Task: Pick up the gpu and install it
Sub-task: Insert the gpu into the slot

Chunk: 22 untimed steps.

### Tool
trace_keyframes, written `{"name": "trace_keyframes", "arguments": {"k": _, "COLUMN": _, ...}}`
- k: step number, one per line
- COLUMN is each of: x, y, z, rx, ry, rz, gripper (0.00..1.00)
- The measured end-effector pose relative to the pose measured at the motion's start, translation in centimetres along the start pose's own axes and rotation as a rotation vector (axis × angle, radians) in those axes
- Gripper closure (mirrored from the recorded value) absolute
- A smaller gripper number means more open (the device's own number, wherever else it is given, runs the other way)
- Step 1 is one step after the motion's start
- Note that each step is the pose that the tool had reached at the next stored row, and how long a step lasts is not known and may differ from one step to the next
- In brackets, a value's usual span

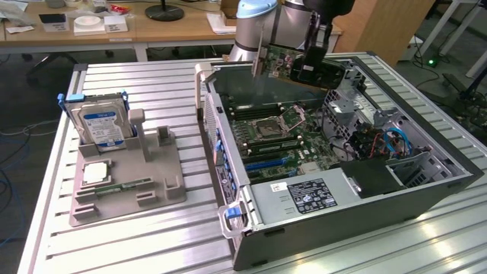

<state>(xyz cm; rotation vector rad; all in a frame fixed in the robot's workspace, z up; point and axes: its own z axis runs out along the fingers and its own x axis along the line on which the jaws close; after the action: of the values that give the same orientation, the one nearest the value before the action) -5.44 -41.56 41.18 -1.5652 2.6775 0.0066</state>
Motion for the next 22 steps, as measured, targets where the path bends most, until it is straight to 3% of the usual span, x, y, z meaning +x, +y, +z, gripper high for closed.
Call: {"name": "trace_keyframes", "arguments": {"k": 22, "x": 0.02, "y": -0.01, "z": 0.04, "rx": -0.0065, "ry": -0.0030, "rz": -0.178, "gripper": 0.72}}
